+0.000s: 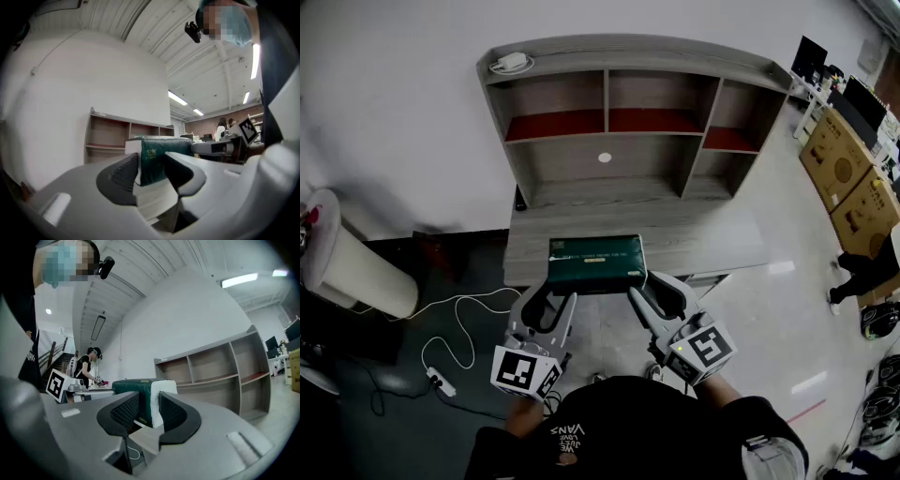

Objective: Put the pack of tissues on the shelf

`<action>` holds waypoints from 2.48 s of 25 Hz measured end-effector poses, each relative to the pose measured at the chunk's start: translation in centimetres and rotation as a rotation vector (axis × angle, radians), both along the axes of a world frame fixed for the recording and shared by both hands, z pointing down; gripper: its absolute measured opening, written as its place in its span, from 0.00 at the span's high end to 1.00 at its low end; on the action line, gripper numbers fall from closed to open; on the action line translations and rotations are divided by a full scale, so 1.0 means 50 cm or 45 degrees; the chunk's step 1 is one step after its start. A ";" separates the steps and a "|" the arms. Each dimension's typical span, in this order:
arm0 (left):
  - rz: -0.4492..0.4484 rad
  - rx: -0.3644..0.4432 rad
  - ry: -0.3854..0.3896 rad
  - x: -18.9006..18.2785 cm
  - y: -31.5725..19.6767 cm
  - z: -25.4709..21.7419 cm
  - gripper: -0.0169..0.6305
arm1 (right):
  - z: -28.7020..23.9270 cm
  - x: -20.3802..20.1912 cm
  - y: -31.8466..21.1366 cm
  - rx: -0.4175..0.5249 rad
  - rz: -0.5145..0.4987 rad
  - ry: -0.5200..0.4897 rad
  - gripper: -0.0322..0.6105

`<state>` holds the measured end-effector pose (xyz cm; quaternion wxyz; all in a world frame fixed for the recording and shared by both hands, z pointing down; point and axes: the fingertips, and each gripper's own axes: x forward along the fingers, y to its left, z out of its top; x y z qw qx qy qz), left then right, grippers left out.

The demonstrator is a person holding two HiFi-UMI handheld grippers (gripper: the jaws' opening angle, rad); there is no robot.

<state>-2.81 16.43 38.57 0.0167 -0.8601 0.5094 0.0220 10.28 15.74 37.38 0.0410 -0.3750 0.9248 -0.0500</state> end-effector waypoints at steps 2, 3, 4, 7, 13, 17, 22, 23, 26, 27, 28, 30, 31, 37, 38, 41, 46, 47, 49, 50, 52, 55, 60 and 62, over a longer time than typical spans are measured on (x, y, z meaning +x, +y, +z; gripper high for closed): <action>0.001 -0.001 0.001 -0.004 0.000 0.001 0.68 | -0.001 -0.004 0.001 0.000 -0.002 0.002 0.75; 0.003 -0.002 0.000 -0.007 -0.001 0.001 0.68 | -0.001 -0.006 0.002 0.000 -0.002 0.001 0.75; 0.006 -0.002 -0.002 -0.009 -0.001 0.001 0.68 | -0.001 -0.009 0.002 0.000 0.000 0.000 0.75; 0.019 0.000 -0.007 -0.013 0.000 0.001 0.68 | -0.001 -0.012 0.006 0.003 0.010 -0.008 0.75; 0.063 0.008 -0.025 -0.053 -0.008 0.005 0.68 | 0.007 -0.053 0.004 -0.008 0.061 -0.028 0.75; 0.083 0.016 -0.026 -0.065 -0.026 0.004 0.68 | 0.007 -0.065 -0.012 -0.013 0.078 -0.024 0.75; 0.068 0.009 -0.006 -0.066 -0.061 0.007 0.68 | 0.003 -0.066 -0.052 -0.007 0.057 -0.017 0.75; 0.061 0.011 -0.004 -0.065 -0.071 0.006 0.68 | 0.002 -0.065 -0.064 -0.004 0.049 -0.016 0.75; 0.033 0.016 -0.007 -0.064 -0.106 0.000 0.68 | -0.003 -0.064 -0.104 0.000 0.019 -0.022 0.75; 0.024 0.017 -0.009 -0.065 -0.119 -0.002 0.68 | -0.004 -0.064 -0.119 0.001 0.009 -0.024 0.75; 0.013 0.020 -0.009 -0.065 -0.132 -0.004 0.68 | -0.006 -0.065 -0.135 0.003 -0.001 -0.026 0.75; -0.010 0.024 -0.008 -0.065 -0.160 -0.007 0.68 | -0.009 -0.065 -0.167 0.008 -0.021 -0.029 0.75; -0.021 0.026 -0.008 -0.064 -0.173 -0.007 0.68 | -0.010 -0.064 -0.183 0.010 -0.032 -0.030 0.75; -0.095 0.027 -0.006 -0.057 -0.253 -0.005 0.68 | -0.011 -0.059 -0.279 0.020 -0.109 -0.024 0.75; -0.107 0.026 -0.005 -0.055 -0.265 -0.005 0.68 | -0.011 -0.057 -0.294 0.018 -0.123 -0.023 0.75; -0.150 0.023 0.002 -0.049 -0.308 -0.005 0.68 | -0.013 -0.053 -0.346 0.009 -0.168 -0.019 0.75; -0.210 0.022 0.004 -0.045 -0.346 -0.002 0.68 | -0.010 -0.050 -0.395 0.007 -0.229 -0.018 0.75; -0.216 0.021 0.003 -0.046 -0.351 -0.001 0.68 | -0.009 -0.051 -0.402 0.008 -0.236 -0.019 0.75; -0.223 0.017 0.002 -0.049 -0.367 0.002 0.68 | -0.006 -0.055 -0.419 0.005 -0.243 -0.024 0.75; -0.223 0.016 0.002 -0.050 -0.375 0.003 0.68 | -0.004 -0.056 -0.427 0.001 -0.244 -0.026 0.75; -0.220 0.020 0.001 -0.055 -0.390 0.005 0.68 | -0.001 -0.060 -0.441 -0.004 -0.240 -0.028 0.75; -0.208 0.029 0.003 -0.065 -0.413 0.004 0.68 | -0.002 -0.069 -0.461 0.006 -0.225 -0.028 0.75; -0.152 0.032 -0.007 -0.096 -0.481 -0.004 0.68 | -0.009 -0.098 -0.519 0.010 -0.170 -0.026 0.75; -0.137 0.037 -0.012 -0.108 -0.500 -0.007 0.68 | -0.009 -0.110 -0.534 0.006 -0.154 -0.029 0.75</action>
